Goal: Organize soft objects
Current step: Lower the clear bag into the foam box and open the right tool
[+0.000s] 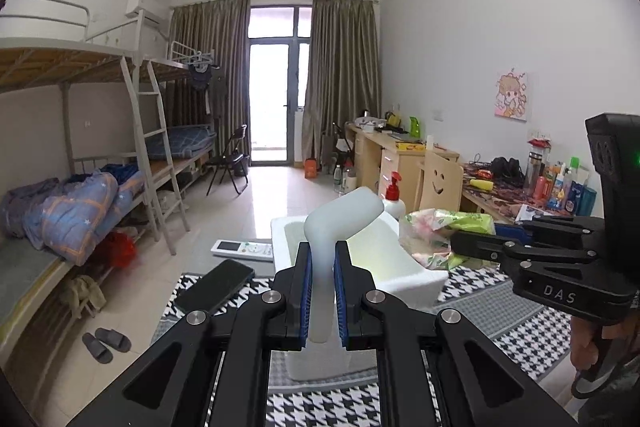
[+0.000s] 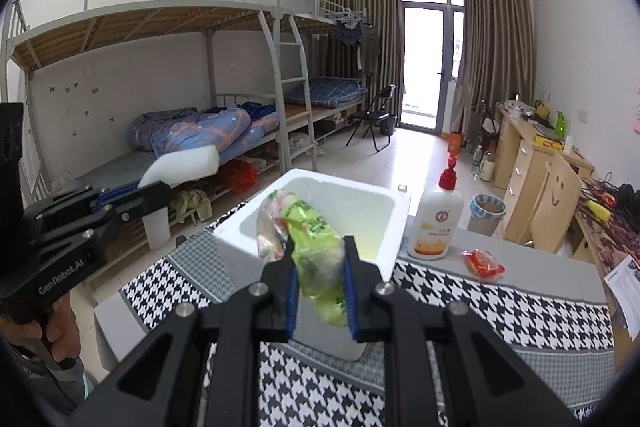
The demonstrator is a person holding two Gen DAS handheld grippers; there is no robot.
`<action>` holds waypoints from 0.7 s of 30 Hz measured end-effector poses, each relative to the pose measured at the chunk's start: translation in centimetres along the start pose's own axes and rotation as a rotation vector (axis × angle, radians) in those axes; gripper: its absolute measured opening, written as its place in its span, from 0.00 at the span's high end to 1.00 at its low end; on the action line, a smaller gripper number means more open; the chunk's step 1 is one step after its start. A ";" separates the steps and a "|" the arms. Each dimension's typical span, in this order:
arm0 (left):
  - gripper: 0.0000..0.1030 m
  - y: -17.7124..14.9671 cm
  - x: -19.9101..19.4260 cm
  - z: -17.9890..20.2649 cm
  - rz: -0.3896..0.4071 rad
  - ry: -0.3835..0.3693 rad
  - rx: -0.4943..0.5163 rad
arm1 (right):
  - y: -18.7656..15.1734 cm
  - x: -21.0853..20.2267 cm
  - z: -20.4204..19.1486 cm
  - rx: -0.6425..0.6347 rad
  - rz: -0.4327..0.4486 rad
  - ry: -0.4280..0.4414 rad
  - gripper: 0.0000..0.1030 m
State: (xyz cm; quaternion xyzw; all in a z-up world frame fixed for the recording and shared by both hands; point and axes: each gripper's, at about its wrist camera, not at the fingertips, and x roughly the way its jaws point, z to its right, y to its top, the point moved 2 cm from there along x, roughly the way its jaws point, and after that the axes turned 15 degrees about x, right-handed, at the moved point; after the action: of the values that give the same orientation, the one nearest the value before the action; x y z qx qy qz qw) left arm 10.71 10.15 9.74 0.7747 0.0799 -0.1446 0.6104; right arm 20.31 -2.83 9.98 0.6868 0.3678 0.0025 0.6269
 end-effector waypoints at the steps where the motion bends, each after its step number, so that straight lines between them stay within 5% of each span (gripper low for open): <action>1: 0.89 0.0 0.3 -0.1 -0.001 -0.002 -0.001 | 0.3 0.6 0.2 0.003 -0.008 -0.001 0.78; 18: 0.89 -0.1 4.5 -1.5 -0.041 -0.014 -0.006 | 2.5 8.0 1.5 0.042 -0.136 0.008 0.78; 21: 0.89 -0.1 4.9 -1.5 -0.048 -0.013 -0.006 | 2.3 8.5 1.6 0.041 -0.146 0.010 0.69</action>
State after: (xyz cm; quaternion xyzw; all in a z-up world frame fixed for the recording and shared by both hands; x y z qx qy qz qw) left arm 15.48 11.41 8.42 0.7698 0.0947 -0.1640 0.6095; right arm 28.40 0.28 7.77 0.6708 0.4200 -0.0476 0.6094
